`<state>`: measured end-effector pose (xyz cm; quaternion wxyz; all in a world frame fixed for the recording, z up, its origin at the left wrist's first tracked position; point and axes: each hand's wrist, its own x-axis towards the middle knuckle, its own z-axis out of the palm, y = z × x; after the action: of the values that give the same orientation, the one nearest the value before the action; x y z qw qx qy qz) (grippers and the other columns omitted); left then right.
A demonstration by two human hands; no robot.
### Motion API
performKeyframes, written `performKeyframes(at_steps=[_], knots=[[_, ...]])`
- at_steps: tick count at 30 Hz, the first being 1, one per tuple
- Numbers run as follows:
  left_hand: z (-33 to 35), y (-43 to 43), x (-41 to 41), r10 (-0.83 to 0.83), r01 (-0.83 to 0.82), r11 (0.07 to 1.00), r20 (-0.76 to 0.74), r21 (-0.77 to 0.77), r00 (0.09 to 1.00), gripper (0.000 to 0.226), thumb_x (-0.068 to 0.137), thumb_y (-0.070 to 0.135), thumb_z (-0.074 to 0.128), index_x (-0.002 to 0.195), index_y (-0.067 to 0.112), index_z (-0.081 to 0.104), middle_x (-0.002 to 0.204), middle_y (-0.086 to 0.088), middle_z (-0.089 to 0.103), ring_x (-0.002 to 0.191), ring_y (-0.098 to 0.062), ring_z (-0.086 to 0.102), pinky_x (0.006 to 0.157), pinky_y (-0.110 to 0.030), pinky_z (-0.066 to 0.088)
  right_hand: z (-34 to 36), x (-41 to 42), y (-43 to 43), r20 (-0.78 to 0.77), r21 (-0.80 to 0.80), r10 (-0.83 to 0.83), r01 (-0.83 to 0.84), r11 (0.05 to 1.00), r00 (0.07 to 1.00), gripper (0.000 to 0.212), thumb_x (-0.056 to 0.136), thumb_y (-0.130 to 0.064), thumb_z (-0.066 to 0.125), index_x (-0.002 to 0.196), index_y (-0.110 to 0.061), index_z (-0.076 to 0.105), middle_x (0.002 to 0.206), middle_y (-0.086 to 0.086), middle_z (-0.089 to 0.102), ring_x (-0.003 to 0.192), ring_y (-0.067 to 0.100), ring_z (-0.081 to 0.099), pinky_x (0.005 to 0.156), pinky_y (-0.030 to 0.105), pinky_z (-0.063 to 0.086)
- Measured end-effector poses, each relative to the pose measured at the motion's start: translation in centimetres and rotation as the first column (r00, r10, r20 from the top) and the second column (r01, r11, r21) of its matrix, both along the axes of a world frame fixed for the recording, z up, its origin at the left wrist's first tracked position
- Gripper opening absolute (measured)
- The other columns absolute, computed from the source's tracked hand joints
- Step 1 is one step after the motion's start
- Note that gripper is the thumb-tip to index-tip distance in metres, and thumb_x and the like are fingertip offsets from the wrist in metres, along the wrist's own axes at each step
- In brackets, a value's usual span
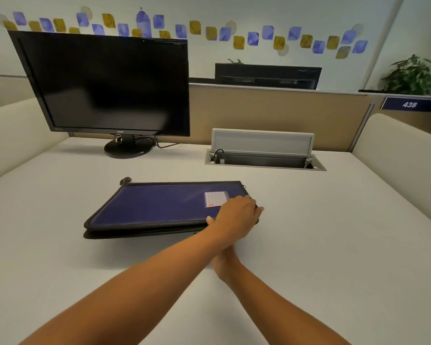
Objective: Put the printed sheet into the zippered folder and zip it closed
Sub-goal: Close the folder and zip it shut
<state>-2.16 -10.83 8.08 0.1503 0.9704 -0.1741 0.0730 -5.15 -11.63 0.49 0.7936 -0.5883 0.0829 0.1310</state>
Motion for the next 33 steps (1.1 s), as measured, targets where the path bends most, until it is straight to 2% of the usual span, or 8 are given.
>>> performKeyframes(at_steps=[2,7,11,16,20,23,27,33], knots=[[0.4,0.9,0.2,0.007,-0.013,0.992,-0.051,-0.122,0.999,0.040,0.095,0.034,0.040,0.118,0.007,0.057,0.119,-0.013,0.061,0.106,-0.028,0.055,0.087,-0.037,0.044,-0.1,0.3,-0.8,0.038,0.089,-0.105,0.101,0.991,0.994,0.016,0.092,-0.006,0.045,0.100,-0.018,0.052,0.094,0.002,0.060,0.084,0.016,0.060,0.062,0.018,0.051],[0.6,6.2,2.0,0.138,-0.170,0.957,-0.149,-0.236,0.979,0.038,0.093,0.034,0.046,0.124,0.013,0.055,0.126,-0.010,0.060,0.113,-0.025,0.055,0.093,-0.035,0.043,0.3,1.7,-3.6,0.038,0.331,-0.305,0.276,0.902,0.952,0.031,0.094,-0.012,0.044,0.124,-0.012,0.047,0.109,0.013,0.061,0.090,0.026,0.062,0.078,0.042,0.052],[-0.2,10.8,3.5,0.258,-0.319,0.915,-0.251,-0.247,0.933,0.042,0.092,0.034,0.049,0.126,0.008,0.053,0.131,-0.013,0.055,0.119,-0.028,0.051,0.099,-0.036,0.039,-0.2,2.8,-6.0,-0.067,0.362,-0.438,0.431,0.827,0.897,0.031,0.095,-0.020,0.043,0.125,-0.013,0.047,0.098,0.006,0.063,0.086,0.021,0.061,0.070,0.036,0.052],[-1.5,14.1,4.5,0.364,-0.454,0.866,-0.359,-0.208,0.859,0.050,0.091,0.035,0.051,0.131,0.005,0.045,0.136,-0.017,0.049,0.122,-0.033,0.047,0.101,-0.038,0.038,-0.3,3.9,-8.7,-0.130,0.290,-0.553,0.565,0.773,0.823,0.032,0.095,-0.024,0.044,0.120,-0.005,0.051,0.098,0.007,0.063,0.078,0.018,0.059,0.076,0.034,0.049],[-2.6,15.4,5.1,0.388,-0.493,0.851,-0.416,-0.181,0.823,0.057,0.091,0.036,0.052,0.135,0.003,0.039,0.142,-0.017,0.041,0.130,-0.033,0.039,0.105,-0.036,0.032,0.4,5.1,-11.0,-0.092,0.149,-0.556,0.563,0.813,0.826,0.034,0.095,-0.027,0.045,0.113,-0.001,0.056,0.095,0.010,0.063,0.075,0.020,0.059,0.089,0.040,0.047],[-3.5,16.1,5.2,0.369,-0.523,0.811,-0.465,-0.263,0.805,0.052,0.090,0.037,0.054,0.129,0.003,0.047,0.132,-0.018,0.051,0.123,-0.033,0.045,0.100,-0.034,0.035,1.2,6.0,-12.0,-0.049,0.047,-0.486,0.488,0.872,0.873,0.035,0.093,-0.033,0.047,0.103,-0.003,0.062,0.093,0.009,0.066,0.078,0.022,0.062,0.084,0.039,0.051],[-4.0,16.7,4.8,0.187,-0.551,0.584,-0.561,-0.596,0.806,0.027,0.087,0.031,0.059,0.082,0.005,0.064,0.071,-0.011,0.055,0.067,-0.023,0.049,0.058,-0.028,0.035,2.6,7.4,-11.6,0.005,0.010,-0.399,0.399,0.917,0.917,0.033,0.092,-0.036,0.047,0.094,-0.008,0.065,0.087,0.006,0.068,0.079,0.022,0.065,0.079,0.039,0.053],[-4.9,17.7,4.3,0.306,-0.604,0.287,-0.526,-0.744,0.793,0.017,0.081,0.020,0.069,0.073,0.006,0.067,0.057,-0.006,0.059,0.052,-0.018,0.052,0.062,-0.027,0.041,4.3,9.5,-10.1,0.020,-0.157,-0.260,0.260,0.953,0.965,0.038,0.092,-0.038,0.046,0.108,-0.006,0.059,0.105,0.011,0.065,0.097,0.029,0.063,0.084,0.040,0.054]])
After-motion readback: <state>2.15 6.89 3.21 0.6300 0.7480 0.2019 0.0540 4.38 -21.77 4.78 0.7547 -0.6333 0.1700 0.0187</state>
